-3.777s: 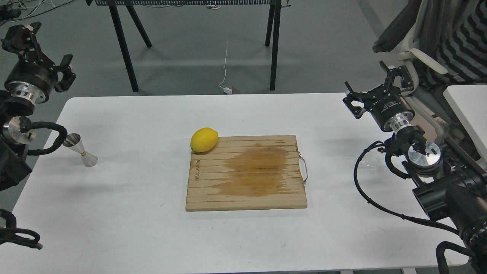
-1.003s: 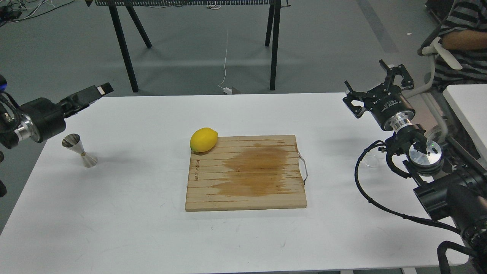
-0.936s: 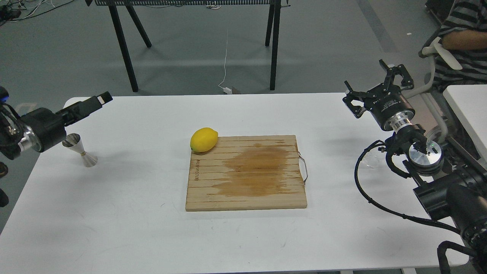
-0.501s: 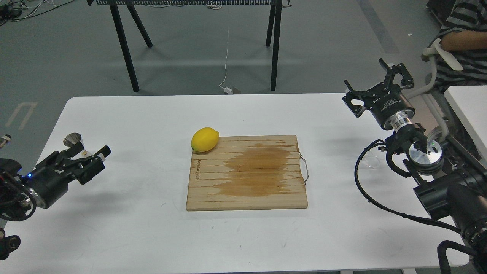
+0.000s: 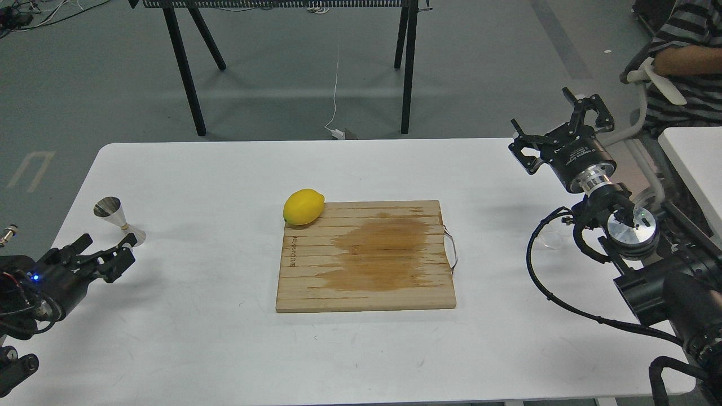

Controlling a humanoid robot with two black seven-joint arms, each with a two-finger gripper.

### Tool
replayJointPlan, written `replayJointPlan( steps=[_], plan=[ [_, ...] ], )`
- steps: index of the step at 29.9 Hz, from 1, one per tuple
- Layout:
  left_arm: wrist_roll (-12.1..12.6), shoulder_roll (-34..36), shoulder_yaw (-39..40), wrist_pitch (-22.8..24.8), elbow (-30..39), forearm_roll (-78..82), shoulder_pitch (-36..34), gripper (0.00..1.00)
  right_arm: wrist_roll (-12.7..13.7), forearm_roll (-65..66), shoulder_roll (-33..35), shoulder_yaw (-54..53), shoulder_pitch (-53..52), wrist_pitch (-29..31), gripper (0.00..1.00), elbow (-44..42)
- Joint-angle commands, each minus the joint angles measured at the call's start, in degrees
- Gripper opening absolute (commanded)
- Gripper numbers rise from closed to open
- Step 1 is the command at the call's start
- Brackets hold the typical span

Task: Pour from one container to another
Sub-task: 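Close the left gripper around the metal jigger cup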

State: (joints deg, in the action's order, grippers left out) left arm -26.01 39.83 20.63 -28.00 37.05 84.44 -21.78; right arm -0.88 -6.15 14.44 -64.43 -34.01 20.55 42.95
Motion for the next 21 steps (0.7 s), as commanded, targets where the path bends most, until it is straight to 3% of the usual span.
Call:
replayJointPlan(
  steps=[1, 14, 21],
  plan=[
    [-1.2, -3.1, 0.1, 0.0, -5.3, -0.1, -2.0, 0.98, 0.0, 0.0, 0.1, 0.0, 0.0, 0.0, 0.99, -0.1],
    [-2.0, -12.8, -0.1, 3.6, -20.6, -0.1, -7.5, 0.96, 0.0, 0.0, 0.1, -0.1, -0.1, 0.0, 0.99, 0.1],
    [-2.0, -15.2, -0.3, 6.2, -24.8, -0.9, -9.9, 0.88, 0.0, 0.0, 0.1, -0.1, -0.4, 0.0, 0.99, 0.1]
  ],
)
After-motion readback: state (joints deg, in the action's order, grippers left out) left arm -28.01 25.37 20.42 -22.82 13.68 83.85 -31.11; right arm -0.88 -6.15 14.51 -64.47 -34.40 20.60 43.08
